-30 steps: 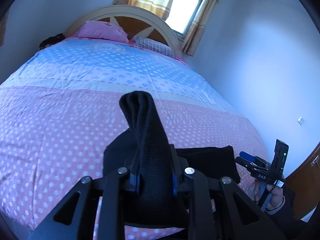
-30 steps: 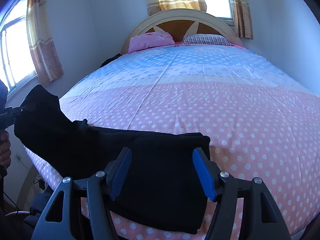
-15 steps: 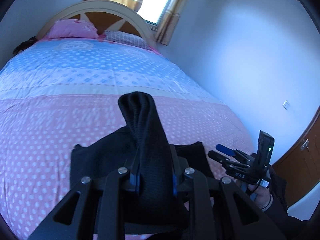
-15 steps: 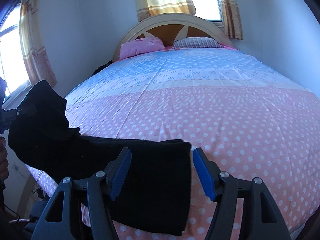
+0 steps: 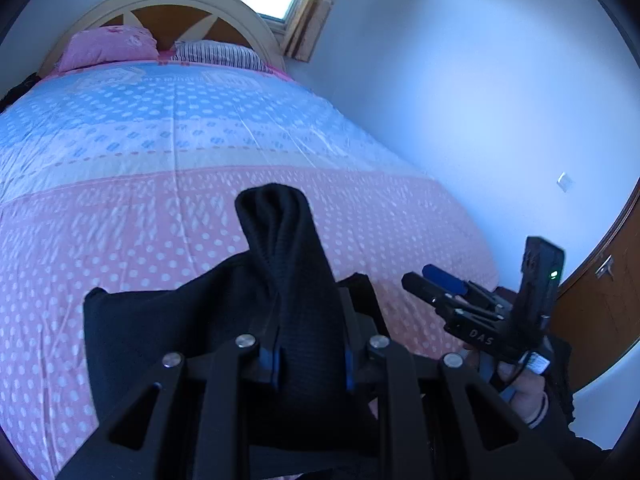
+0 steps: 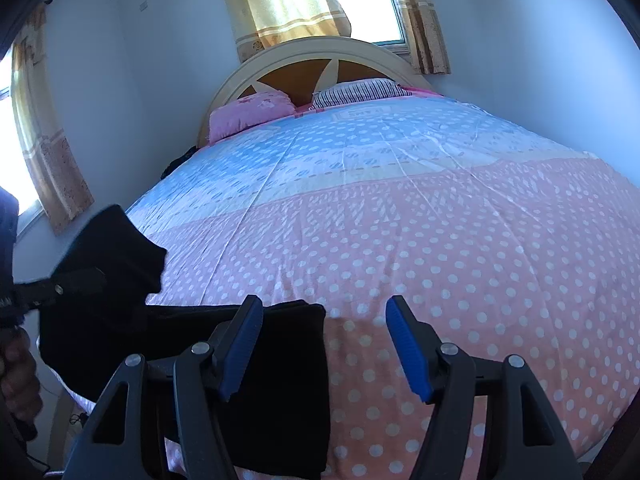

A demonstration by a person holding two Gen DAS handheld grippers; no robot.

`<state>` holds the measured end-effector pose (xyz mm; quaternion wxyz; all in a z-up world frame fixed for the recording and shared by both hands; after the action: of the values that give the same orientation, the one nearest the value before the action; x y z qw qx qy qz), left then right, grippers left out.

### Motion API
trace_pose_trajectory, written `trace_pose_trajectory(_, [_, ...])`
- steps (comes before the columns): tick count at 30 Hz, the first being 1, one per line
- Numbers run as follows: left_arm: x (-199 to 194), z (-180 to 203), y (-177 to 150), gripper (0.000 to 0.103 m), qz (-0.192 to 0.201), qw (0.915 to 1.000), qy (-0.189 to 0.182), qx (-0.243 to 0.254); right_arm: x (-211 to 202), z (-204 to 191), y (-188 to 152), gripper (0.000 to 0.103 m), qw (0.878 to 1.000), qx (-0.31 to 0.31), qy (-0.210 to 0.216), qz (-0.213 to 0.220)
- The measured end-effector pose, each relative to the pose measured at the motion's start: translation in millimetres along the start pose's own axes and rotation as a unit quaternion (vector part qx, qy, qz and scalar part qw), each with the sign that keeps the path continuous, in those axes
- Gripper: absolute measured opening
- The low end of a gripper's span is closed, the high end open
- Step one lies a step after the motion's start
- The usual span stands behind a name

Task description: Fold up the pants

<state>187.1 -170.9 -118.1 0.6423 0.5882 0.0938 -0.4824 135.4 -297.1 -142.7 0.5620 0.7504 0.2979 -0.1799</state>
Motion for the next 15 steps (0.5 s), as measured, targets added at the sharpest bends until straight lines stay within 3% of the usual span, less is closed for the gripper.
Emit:
trace_pose_trajectory(10, [40, 38, -18, 0.022, -0.037, 0.9984, 0.011, 0.042, 3, 24, 0, 0.066, 0.999, 0.043, -0.01, 0.004])
trace_pose_trajectory(13, [55, 45, -24, 0.024, -0.04, 0.9961, 0.04, 0.069, 5, 29, -1, 0.066, 0.999, 0.05, -0.011, 0.002])
trace_pose_trajectory(15, [66, 46, -27, 0.034, -0.033, 0.992, 0.078, 0.094, 7, 32, -3, 0.066, 0.998, 0.054, -0.011, -0.001])
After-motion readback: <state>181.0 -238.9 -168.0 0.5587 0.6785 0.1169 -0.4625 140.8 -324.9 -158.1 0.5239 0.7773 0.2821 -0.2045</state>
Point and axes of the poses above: each gripper's, at about its wrist camera, not at the fingertips, and x roughly the way its jaws point, z to its right, y to its top, the point moved 8 cm from there along x, roughly the way its jaws point, and after that the axes turned 8 degrees about y, right-handed, at the moved point
